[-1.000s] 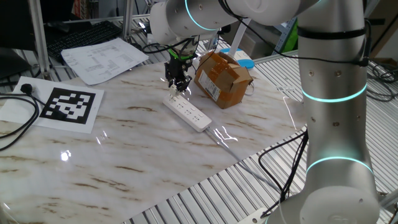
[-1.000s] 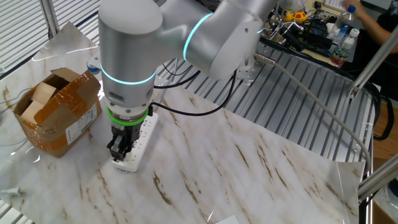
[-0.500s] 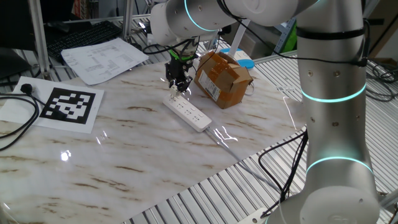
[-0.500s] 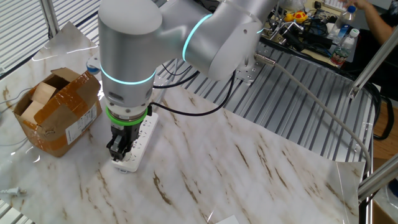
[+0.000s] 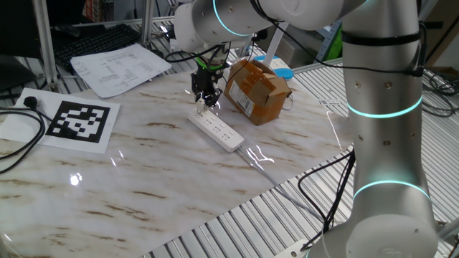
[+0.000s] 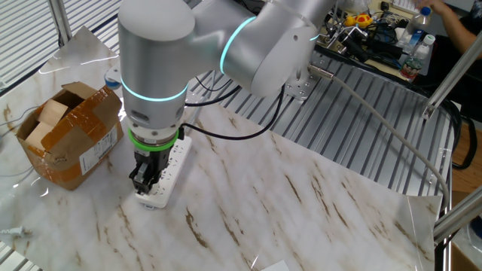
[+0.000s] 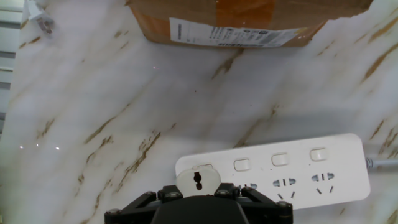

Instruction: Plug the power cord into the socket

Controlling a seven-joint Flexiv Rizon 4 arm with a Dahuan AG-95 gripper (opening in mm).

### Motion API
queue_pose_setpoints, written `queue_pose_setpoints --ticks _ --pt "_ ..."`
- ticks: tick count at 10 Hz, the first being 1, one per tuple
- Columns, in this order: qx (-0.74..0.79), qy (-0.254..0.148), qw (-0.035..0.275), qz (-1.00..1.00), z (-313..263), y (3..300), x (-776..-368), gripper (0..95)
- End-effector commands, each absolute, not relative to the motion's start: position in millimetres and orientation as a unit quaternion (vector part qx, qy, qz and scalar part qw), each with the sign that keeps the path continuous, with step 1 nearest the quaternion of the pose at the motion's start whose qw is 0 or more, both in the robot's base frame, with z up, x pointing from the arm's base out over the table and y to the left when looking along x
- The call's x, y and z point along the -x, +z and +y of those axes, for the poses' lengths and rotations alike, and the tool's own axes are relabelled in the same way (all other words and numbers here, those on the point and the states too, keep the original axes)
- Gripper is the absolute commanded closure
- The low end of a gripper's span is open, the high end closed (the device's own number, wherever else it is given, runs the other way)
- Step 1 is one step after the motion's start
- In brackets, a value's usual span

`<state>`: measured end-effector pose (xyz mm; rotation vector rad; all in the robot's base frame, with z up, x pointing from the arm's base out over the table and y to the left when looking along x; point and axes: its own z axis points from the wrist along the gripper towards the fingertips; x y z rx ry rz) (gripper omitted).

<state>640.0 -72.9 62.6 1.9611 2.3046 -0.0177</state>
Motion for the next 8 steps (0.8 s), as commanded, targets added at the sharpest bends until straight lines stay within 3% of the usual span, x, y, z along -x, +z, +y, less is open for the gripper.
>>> queue_pose_setpoints --ticks 1,8 --pt "-0.647 -0.004 0.057 0.760 -72.4 61.5 -640.0 95.0" --pt "-0.645 -0.012 0.057 0.762 -71.9 60.0 -639.3 95.0"
